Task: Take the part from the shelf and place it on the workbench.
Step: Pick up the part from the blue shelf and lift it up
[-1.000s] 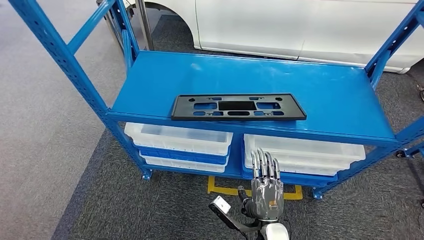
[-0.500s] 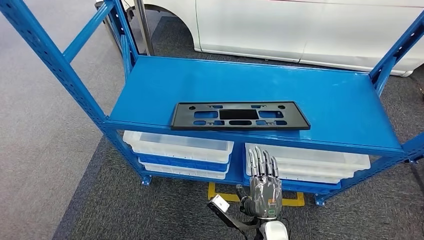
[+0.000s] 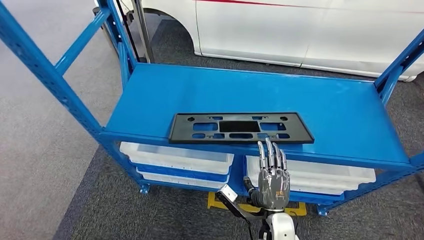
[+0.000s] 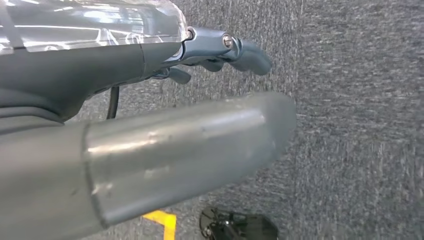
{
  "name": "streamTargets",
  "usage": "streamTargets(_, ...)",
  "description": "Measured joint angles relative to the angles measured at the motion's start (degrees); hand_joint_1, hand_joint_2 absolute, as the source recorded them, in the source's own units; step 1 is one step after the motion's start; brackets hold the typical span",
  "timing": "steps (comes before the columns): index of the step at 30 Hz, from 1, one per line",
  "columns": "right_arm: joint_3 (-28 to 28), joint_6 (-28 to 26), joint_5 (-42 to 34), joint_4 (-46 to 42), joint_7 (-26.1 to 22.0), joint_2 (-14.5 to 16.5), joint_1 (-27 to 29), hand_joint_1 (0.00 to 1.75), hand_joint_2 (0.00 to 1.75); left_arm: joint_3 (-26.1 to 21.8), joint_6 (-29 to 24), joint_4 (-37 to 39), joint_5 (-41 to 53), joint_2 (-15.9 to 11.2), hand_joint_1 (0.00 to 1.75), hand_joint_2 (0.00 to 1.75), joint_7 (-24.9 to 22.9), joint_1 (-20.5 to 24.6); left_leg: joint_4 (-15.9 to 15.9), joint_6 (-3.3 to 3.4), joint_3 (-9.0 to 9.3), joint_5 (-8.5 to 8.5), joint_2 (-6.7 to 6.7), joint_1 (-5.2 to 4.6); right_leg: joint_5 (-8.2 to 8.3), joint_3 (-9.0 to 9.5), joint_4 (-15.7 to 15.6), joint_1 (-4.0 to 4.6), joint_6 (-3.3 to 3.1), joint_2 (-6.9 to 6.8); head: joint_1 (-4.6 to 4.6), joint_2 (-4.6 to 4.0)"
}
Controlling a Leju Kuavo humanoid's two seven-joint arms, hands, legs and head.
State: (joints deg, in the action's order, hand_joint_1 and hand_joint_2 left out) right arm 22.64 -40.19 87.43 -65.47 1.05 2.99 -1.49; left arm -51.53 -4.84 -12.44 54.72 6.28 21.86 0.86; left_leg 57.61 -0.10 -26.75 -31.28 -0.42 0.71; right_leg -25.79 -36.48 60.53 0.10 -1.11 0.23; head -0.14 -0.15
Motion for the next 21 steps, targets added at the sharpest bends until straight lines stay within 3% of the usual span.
streamTargets(2,-0.20,0.00,0.02,-0.01,0.01,0.22,-0.20,0.00,1.75,-0.03,0.04,0.00,0.10,0.00,0.00,0.00,0.01,0.09,2.38,-0.45,-0.64,-0.31,0.08,-0.02,-0.27,1.19,-0.66,-0.32,-0.68,0.03,-0.02,0.00)
streamTargets(3,-0.27,0.00,0.04,-0.01,-0.01,0.33,-0.33,0.00,1.75,-0.03,0.05,0.00,0.15,0.01,0.00,0.00,0.02,0.20,5.00,-0.65,-1.95,-1.05,0.10,0.02,-0.45,1.81,-1.00,-0.44,-0.93,0.00,-0.02,0.00)
streamTargets(6,-0.40,0.00,0.06,0.01,-0.02,0.54,-0.52,0.00,1.75,-0.04,0.05,0.00,0.19,-0.04,0.00,0.00,0.04,0.28,14.87,-1.20,-8.38,-5.07,0.12,0.06,-1.45,3.10,-1.31,-0.37,-1.34,-0.10,-0.05,0.00)
streamTargets(7,-0.44,0.00,0.06,0.01,-0.02,0.57,-0.50,0.00,1.75,-0.04,0.05,0.00,0.20,-0.07,0.00,0.00,0.03,0.19,16.37,-1.23,-9.99,-5.46,0.12,0.06,-1.87,3.58,-1.31,-0.33,-1.36,-0.04,-0.05,0.00)
streamTargets(8,-0.46,0.00,0.06,0.01,-0.02,0.57,-0.50,0.00,1.75,-0.05,0.05,0.01,0.21,-0.09,0.00,0.00,0.03,0.09,15.95,-1.14,-10.75,-4.56,0.12,0.06,-2.33,4.19,-1.31,-0.30,-1.35,0.02,-0.05,0.00)
streamTargets(9,-0.48,0.01,0.06,0.01,-0.02,0.59,-0.50,0.00,1.75,-0.05,0.05,0.01,0.24,-0.09,0.00,0.00,0.03,0.01,13.58,-0.97,-10.58,-2.32,0.13,0.05,-2.83,4.89,-1.31,-0.28,-1.29,0.08,-0.05,0.00)
streamTargets(11,-0.52,0.03,0.06,0.03,-0.03,0.68,-0.55,0.00,1.75,-0.05,0.06,0.02,0.29,-0.10,0.00,0.00,0.02,-0.05,6.49,-0.39,-8.94,3.08,0.17,-0.14,-3.81,6.27,-1.30,-0.21,-1.05,0.09,-0.03,0.00)
streamTargets(12,-0.53,0.06,0.08,0.05,-0.04,0.74,-0.60,0.00,1.75,-0.05,0.06,0.02,0.37,-0.11,0.00,0.00,0.03,-0.03,3.72,-0.11,-8.28,4.37,0.20,-0.32,-4.20,6.61,-1.30,-0.17,-0.82,0.08,-0.07,0.00)
streamTargets(14,-0.55,0.12,0.14,0.19,-0.08,0.84,-0.68,0.00,1.75,-0.06,0.06,0.02,0.59,-0.14,0.00,0.00,0.01,-0.07,1.65,0.54,-7.93,4.70,0.19,-0.65,-4.59,6.88,-1.24,-0.10,-0.15,0.11,-0.09,0.00)
streamTargets(17,-0.60,0.15,0.19,0.36,-0.09,0.95,-0.83,0.00,1.75,-0.09,0.04,0.02,0.81,-0.10,0.00,0.00,-0.01,-0.25,0.36,1.54,-6.48,5.00,0.12,-0.28,-5.06,7.19,-0.04,0.00,0.76,0.09,-0.07,0.00)
streamTargets(19,-0.63,0.15,0.19,0.44,-0.09,0.97,-1.12,0.00,1.75,-0.10,0.05,0.02,0.86,-0.05,0.00,0.00,-0.01,-0.17,-0.16,2.00,-5.41,4.87,0.15,-0.06,-7.33,5.02,4.33,-0.19,1.22,0.04,-0.03,0.00)
streamTargets(21,-0.63,0.21,0.20,0.63,-0.09,0.97,-1.26,0.00,1.75,-0.10,0.04,0.02,0.97,-0.05,0.00,0.00,0.00,-0.07,-0.19,2.25,-4.93,4.39,0.13,-0.06,-10.11,0.38,11.32,-0.43,1.69,0.04,-0.01,0.00)
